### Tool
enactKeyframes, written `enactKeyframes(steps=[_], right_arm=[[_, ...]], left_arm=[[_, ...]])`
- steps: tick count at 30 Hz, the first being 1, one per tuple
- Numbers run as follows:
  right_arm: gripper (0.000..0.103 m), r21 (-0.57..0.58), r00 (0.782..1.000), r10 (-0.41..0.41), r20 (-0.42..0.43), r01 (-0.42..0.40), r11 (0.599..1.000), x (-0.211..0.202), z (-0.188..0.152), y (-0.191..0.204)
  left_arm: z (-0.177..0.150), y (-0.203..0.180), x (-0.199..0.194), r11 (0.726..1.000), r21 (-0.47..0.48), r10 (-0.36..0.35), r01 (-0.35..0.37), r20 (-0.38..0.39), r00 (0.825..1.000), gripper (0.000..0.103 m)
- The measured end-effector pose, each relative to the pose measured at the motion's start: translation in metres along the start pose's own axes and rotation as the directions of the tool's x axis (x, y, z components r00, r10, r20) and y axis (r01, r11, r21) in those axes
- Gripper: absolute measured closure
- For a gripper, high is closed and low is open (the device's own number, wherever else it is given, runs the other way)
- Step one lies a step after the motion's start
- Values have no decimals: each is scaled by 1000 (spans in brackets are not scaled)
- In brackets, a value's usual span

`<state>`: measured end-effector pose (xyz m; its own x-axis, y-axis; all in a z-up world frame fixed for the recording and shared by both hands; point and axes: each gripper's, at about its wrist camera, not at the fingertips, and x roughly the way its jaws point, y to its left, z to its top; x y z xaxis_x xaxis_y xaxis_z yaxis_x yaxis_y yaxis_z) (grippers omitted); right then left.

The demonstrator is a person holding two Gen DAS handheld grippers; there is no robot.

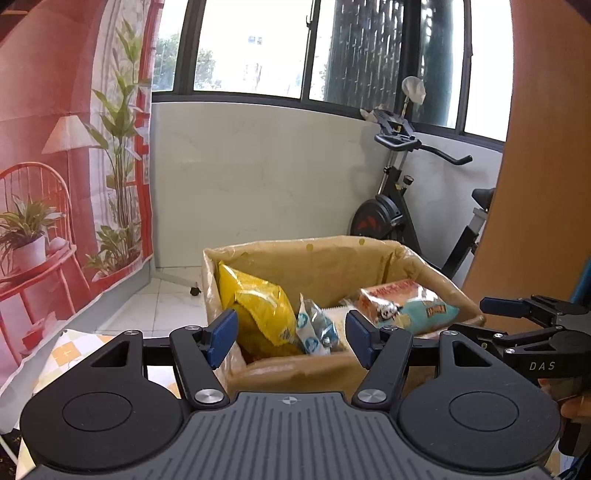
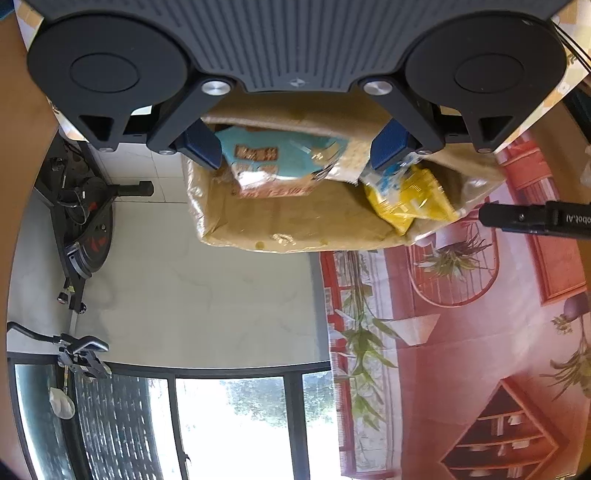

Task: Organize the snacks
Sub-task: 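Withdraw both tools from the box toward the remaining snacks on the table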

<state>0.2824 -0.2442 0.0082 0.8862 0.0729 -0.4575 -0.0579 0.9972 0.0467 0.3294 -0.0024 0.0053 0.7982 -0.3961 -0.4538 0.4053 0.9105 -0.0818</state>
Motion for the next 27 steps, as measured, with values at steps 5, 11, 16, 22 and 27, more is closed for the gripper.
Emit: enactKeyframes(steps=[5, 11, 16, 22, 27], right_arm=[[13, -15, 1000, 14, 8, -14, 1000, -14, -11, 14], [13, -3, 1000, 28, 8, -28, 1000, -24, -26, 23], [13, 17, 1000, 24, 1, -24, 1000, -27, -39, 25], [13, 59, 1000, 13, -9, -12, 998, -31, -53, 22], [14, 62, 1000, 3, -23, -2, 998, -35, -65, 23]], left_arm=[[-15, 1, -12, 1000, 2, -1, 1, -8, 1000, 36], [-33, 7, -22, 1000, -21, 7, -7, -13, 1000, 36], [-50, 13, -23, 998, -52, 16, -18, -40, 999, 36], [-69, 21, -26, 996, -84, 28, -33, -59, 998, 36], [-80, 26, -26, 993, -110, 33, -42, -75, 997, 36]])
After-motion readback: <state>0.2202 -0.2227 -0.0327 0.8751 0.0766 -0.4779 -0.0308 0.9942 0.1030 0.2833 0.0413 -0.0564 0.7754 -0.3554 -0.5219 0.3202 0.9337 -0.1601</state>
